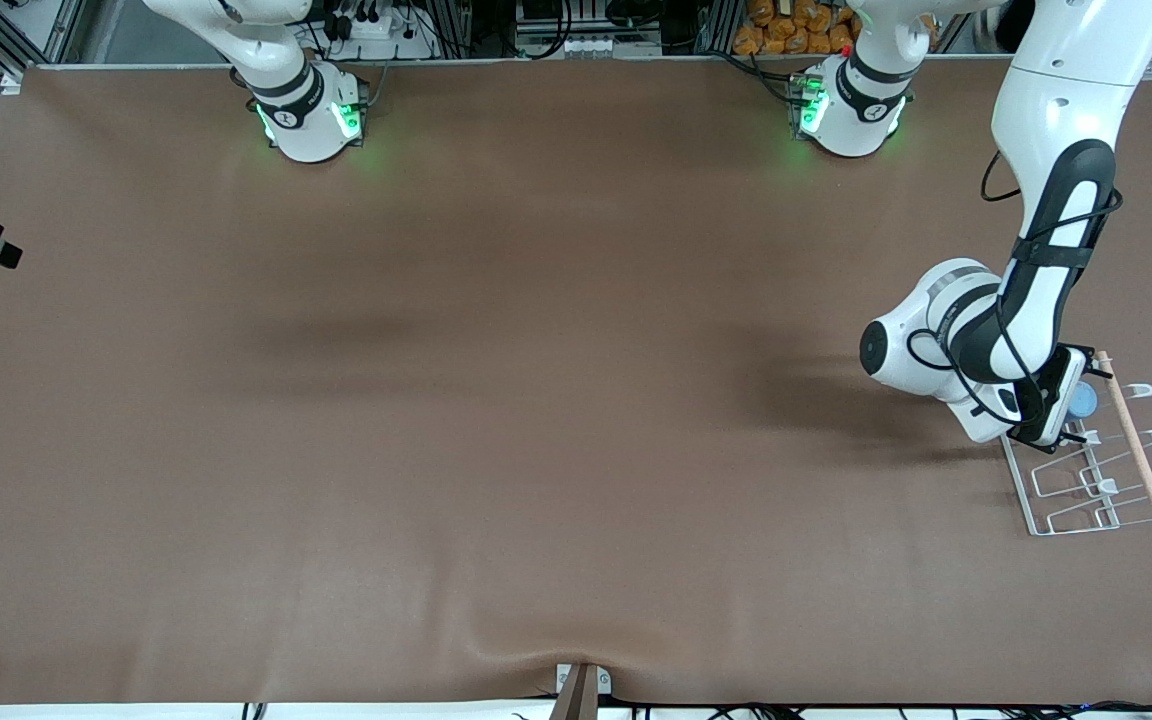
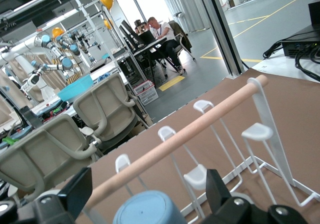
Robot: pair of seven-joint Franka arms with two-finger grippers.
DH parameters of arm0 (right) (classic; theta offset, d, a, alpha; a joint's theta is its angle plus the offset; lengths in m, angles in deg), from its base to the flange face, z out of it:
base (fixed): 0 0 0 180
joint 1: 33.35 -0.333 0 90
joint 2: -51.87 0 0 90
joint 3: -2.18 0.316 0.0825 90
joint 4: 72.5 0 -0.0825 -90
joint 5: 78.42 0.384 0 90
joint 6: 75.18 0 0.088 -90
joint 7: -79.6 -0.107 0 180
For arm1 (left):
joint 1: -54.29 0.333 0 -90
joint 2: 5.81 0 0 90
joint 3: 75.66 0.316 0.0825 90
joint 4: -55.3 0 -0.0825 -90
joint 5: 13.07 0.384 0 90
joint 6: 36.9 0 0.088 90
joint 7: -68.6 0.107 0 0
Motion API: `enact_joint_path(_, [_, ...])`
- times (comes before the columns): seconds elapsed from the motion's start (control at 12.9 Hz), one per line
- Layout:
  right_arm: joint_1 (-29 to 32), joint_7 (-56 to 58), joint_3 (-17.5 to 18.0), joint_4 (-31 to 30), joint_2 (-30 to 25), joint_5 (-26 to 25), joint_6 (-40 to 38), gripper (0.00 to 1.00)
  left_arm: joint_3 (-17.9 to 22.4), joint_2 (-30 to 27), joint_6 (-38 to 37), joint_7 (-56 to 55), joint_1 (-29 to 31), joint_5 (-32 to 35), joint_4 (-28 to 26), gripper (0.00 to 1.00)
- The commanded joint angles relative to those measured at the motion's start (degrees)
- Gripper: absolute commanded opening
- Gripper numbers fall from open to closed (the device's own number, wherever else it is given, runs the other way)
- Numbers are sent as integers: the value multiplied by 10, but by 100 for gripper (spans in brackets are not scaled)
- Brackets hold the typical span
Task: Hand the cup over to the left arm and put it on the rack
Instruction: 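Lower the cup onto the rack pegs with the left gripper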
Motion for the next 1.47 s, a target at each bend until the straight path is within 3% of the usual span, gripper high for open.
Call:
enact_joint_path(0.0, [5,-1,4,-6,-5,-3,5,100,-5,-33,-6,68,1,10,2,100])
enact_joint_path(0.54, [6,-1,4,-6,-4,-1,7,100,-19,-33,15,122,-1,-1,29,100])
enact_joint_path(0.93, [-2,-1,7,-7,-3,6,2,100,-32,-30,17,215,-3,-54,79,100])
enact_joint_path(1.24, [-2,1,7,-6,-4,6,-13,100,-31,-25,66,251,2,-84,106,100])
enact_joint_path(1.39, [-2,3,7,-6,-5,2,-16,100,-30,-35,97,321,8,-113,115,100])
